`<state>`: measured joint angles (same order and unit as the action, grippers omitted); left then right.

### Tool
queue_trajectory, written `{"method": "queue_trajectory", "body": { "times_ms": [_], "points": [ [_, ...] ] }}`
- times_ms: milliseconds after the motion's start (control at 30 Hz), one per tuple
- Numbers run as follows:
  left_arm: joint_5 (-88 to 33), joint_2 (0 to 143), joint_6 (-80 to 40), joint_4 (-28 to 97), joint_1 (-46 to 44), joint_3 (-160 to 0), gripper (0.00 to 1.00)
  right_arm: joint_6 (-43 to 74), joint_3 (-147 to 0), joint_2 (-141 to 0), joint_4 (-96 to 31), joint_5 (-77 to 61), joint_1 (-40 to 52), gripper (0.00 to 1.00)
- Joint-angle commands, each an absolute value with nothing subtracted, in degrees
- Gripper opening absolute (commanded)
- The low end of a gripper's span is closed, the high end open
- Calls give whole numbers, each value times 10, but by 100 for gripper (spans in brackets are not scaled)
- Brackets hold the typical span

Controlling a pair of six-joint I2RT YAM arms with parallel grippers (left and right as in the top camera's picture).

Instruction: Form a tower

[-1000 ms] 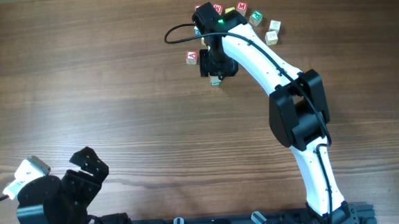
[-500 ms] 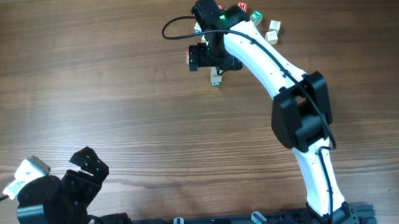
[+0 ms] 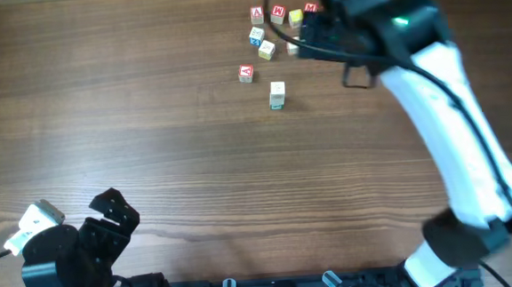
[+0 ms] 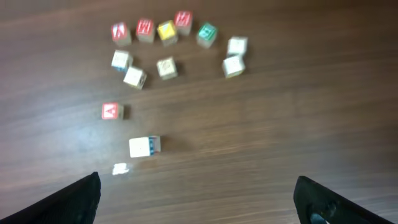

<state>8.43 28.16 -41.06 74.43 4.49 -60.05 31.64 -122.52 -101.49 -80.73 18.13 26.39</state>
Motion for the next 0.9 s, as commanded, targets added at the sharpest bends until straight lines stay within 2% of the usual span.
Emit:
{"method": "queue_trajectory", "body": {
  "times_ms": [0,100,200,433,567,700,867],
  "points": [
    [79,279,-412,744,42,-600,100,293,-1235,-944,-834,210,258,100],
    [79,279,-412,744,42,-600,100,292,-1235,-908,-837,210,258,100],
    [79,279,-412,744,42,-600,100,241,-1235,-897,-848,209,258,100],
    [79,279,-412,744,42,-600,100,208,-1234,-890,-866,343,244,100],
    [79,279,-412,745,42,-600,100,196,-1234,-872,-861,321,190,100],
    [79,279,-412,744,42,-600,100,60,-1234,-842,-776,210,123,100],
    [79,279,-412,744,42,-600,100,31,-1234,-809,-701,193,112,100]
  ]
}}
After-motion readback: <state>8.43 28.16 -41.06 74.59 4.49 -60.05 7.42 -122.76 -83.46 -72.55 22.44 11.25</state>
